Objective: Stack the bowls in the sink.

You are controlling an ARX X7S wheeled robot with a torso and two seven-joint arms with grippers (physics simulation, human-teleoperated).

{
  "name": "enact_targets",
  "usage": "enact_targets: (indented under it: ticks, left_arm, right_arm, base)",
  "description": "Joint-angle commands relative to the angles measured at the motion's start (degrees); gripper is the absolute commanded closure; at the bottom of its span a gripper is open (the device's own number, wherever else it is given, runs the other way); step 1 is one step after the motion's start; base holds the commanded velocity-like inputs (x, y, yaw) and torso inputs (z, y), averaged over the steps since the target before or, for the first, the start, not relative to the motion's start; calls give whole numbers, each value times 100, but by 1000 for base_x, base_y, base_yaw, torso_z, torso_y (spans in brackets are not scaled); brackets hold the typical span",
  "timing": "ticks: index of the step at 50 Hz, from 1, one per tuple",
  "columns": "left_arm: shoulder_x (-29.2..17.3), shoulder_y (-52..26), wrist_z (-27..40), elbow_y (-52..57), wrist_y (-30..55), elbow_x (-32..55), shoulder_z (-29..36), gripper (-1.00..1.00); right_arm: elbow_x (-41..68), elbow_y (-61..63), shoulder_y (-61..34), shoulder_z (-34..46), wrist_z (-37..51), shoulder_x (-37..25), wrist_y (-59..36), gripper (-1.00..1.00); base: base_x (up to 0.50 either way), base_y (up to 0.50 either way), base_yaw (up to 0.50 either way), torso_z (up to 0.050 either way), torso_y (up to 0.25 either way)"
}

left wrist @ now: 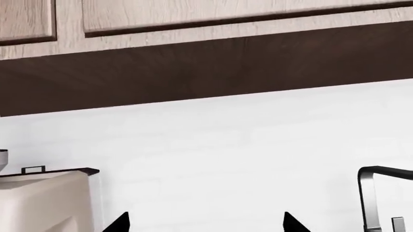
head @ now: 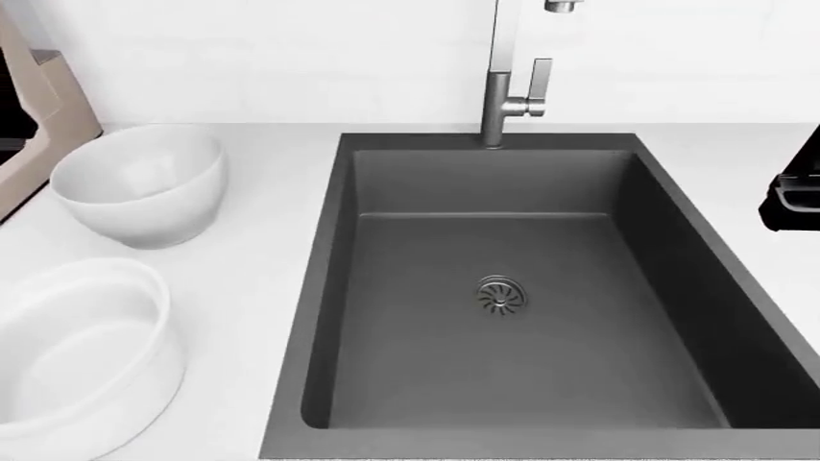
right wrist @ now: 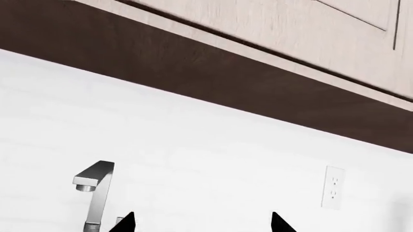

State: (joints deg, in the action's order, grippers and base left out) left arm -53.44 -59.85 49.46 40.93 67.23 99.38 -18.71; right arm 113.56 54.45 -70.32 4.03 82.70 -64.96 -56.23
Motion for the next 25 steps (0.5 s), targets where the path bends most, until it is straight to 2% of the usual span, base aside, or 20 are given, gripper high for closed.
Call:
enact_targets:
  ticks: [1, 6, 11, 17, 25]
  left_arm:
    - [-97, -752, 266, -262, -18, 296, 678, -100]
    - [1, -1568, 589, -855, 190, 727, 1729, -100]
    - [357, -2485, 690, -1488, 584, 711, 2650, -100]
    - [740, -3132, 647, -2261, 855, 662, 3266, -100]
    - [1146, -3620, 674, -3260, 1147, 788, 3964, -100]
  right_arm:
    - [3, -12, 170, -102, 9, -107, 92, -100]
    - [-27, -72, 78, 28, 1, -34, 48, -100]
    - [-20, -85, 72, 43, -16, -43, 57, -100]
    - [-5, -72, 129, -10, -44, -95, 96, -100]
    - [46, -33, 134, 16, -16, -129, 127, -100]
  base:
    - [0, 0, 0, 0, 0]
    - [0, 0, 0, 0, 0]
    - [0, 0, 0, 0, 0]
    - [0, 0, 0, 0, 0]
    - [0, 0, 0, 0, 0]
